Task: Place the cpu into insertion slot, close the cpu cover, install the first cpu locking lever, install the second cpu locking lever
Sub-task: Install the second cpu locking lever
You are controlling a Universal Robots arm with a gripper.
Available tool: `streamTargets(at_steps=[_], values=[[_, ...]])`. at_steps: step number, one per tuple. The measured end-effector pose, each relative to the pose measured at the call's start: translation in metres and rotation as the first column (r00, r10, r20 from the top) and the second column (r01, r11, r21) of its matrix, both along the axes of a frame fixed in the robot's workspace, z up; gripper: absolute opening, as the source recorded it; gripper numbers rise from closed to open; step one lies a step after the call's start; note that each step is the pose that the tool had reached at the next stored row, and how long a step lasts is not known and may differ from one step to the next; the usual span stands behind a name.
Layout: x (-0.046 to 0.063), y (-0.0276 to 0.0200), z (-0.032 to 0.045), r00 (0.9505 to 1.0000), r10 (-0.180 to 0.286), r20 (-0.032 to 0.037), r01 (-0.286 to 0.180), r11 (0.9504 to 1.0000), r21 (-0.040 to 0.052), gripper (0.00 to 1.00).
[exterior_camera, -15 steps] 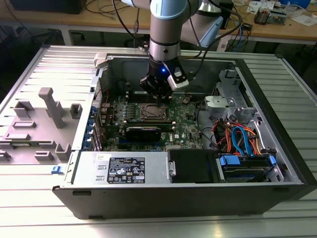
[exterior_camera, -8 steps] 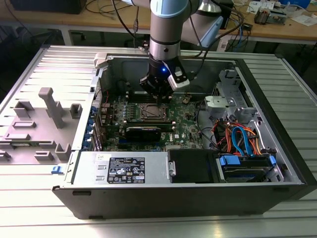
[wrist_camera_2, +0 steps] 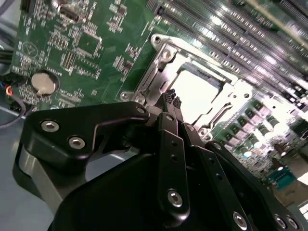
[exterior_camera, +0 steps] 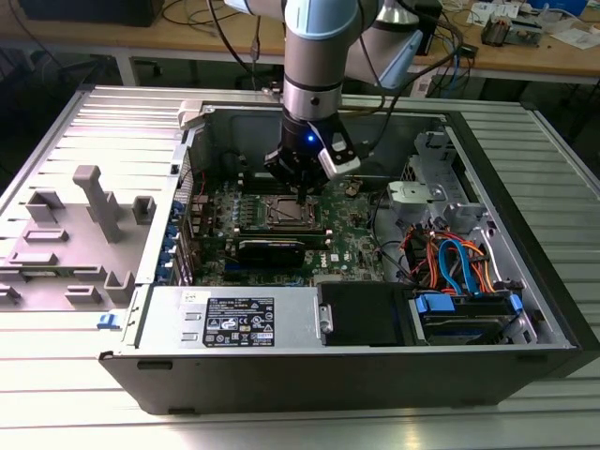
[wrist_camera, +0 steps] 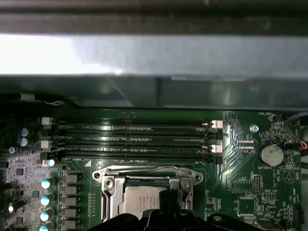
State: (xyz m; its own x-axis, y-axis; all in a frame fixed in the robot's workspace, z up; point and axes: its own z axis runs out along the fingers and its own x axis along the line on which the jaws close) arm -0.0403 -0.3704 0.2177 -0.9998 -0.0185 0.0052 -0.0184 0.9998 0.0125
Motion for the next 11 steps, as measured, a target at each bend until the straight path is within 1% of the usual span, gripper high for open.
streamTargets(at_steps=[1, 3, 5, 9, 11], values=[[0.0002, -0.0028, 0.0, 1.0, 0.0, -0.0011, 0.0, 1.0, 0.0, 0.11], [0.0004, -0.0049, 0.0002, 1.0, 0.0, -0.002, 0.0, 1.0, -0.0001, 0.11], [0.0003, -0.0057, 0.0012, 1.0, 0.0, -0.0024, 0.0, 1.0, -0.0002, 0.11], [0.0004, -0.007, 0.0057, 1.0, 0.0, -0.0026, 0.0, 1.0, -0.0001, 0.11], [0.0005, -0.0072, 0.0063, 1.0, 0.0, -0.0026, 0.0, 1.0, 0.0002, 0.11]])
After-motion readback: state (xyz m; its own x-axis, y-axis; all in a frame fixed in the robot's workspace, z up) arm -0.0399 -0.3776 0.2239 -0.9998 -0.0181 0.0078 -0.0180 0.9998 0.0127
